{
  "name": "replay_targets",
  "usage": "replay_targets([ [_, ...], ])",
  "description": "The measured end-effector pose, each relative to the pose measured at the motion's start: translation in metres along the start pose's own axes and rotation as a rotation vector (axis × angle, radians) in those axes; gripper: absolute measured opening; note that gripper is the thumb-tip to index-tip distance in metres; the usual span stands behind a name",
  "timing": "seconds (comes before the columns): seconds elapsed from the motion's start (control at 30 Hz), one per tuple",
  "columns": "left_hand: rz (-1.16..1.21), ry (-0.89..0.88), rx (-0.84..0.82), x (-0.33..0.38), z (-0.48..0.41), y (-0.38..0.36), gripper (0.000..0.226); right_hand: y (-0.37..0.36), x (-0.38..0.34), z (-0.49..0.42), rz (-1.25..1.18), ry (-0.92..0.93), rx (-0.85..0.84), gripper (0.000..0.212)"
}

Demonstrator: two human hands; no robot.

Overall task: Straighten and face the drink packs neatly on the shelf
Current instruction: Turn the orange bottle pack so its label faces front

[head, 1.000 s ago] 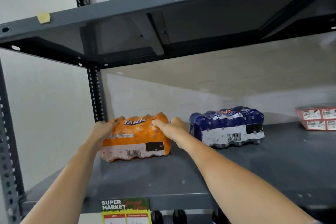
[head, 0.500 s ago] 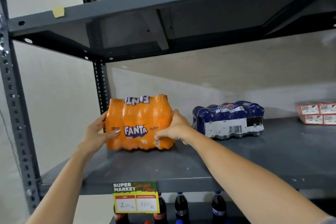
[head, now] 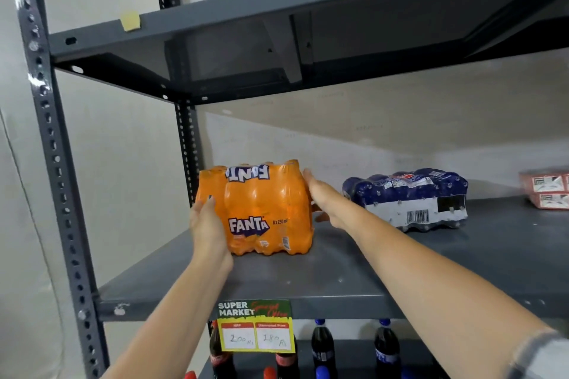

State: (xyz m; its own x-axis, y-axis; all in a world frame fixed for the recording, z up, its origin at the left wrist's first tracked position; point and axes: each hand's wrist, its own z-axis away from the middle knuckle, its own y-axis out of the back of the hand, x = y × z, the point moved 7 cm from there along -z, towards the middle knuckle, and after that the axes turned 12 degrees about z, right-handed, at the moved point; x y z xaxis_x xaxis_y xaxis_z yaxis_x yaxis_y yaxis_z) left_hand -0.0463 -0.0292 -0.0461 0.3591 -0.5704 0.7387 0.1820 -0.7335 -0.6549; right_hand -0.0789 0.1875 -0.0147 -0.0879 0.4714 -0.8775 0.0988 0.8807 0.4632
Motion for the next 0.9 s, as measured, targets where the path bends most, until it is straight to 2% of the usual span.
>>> replay_targets([
  [0.07,-0.011,-0.026,0.014,0.002,-0.003,-0.008,0.044,0.000,0.002,0.003,0.083,0.027,0.001,0.076],
  [0.17,0.053,0.059,-0.052,0.001,-0.012,-0.018,0.031,0.008,-0.005,0.016,0.197,0.108,0.035,0.074],
  [0.27,0.056,0.126,-0.048,0.005,-0.028,-0.019,0.033,0.007,-0.009,0.031,0.272,0.179,0.033,0.059],
  [0.3,0.015,0.151,-0.068,0.005,-0.032,-0.020,0.036,0.004,-0.009,0.036,0.293,0.195,0.034,0.056],
  [0.4,-0.130,0.233,-0.101,0.012,-0.038,-0.029,0.074,-0.002,-0.015,0.045,0.335,0.220,0.019,0.050],
  [0.47,-0.114,0.198,-0.096,0.028,-0.035,-0.038,0.091,0.000,-0.020,0.047,0.368,0.236,-0.026,0.057],
  [0.53,-0.096,0.116,-0.152,0.046,-0.022,-0.052,0.095,0.004,-0.023,0.045,0.332,0.218,-0.058,0.070],
  [0.6,-0.325,-0.026,-0.247,0.047,-0.001,-0.061,0.088,0.007,-0.024,0.030,0.272,0.202,-0.016,0.076],
  [0.67,-0.683,-0.300,-0.258,0.041,0.010,-0.062,0.076,0.007,-0.025,0.010,0.203,0.181,0.041,0.076],
  [0.7,-0.771,-0.431,-0.239,0.042,0.010,-0.060,0.071,0.004,-0.025,-0.002,0.179,0.169,0.066,0.075],
  [0.73,-0.791,-0.478,-0.253,0.042,0.007,-0.059,0.067,0.002,-0.025,-0.012,0.159,0.154,0.085,0.073],
  [0.8,-0.765,-0.433,-0.326,0.045,-0.009,-0.056,0.061,-0.004,-0.026,-0.033,0.111,0.128,0.101,0.070],
  [0.9,-0.684,-0.312,-0.401,0.046,-0.027,-0.049,0.048,-0.020,-0.027,-0.051,0.016,0.150,0.028,0.075],
])
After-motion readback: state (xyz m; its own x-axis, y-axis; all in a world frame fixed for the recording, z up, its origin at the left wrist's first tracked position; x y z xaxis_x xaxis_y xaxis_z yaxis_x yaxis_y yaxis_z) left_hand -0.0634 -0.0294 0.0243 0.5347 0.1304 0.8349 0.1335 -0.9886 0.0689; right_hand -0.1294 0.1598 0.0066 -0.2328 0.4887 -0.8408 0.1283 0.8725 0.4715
